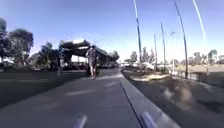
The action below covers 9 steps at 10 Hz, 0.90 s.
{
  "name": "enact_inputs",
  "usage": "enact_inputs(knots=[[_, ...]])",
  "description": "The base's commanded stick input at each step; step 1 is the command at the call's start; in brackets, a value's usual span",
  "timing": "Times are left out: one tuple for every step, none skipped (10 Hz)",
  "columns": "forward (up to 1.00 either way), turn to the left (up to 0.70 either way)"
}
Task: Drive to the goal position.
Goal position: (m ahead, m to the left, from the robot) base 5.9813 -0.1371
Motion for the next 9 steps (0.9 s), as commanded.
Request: enact_inputs(knots=[[0.98,0.00],[0.98,0.00],[0.98,0.00],[0.98,0.00],[0.98,0.00],[0.98,0.00],[0.98,0.00],[0.98,0.00],[0.98,0.00]])
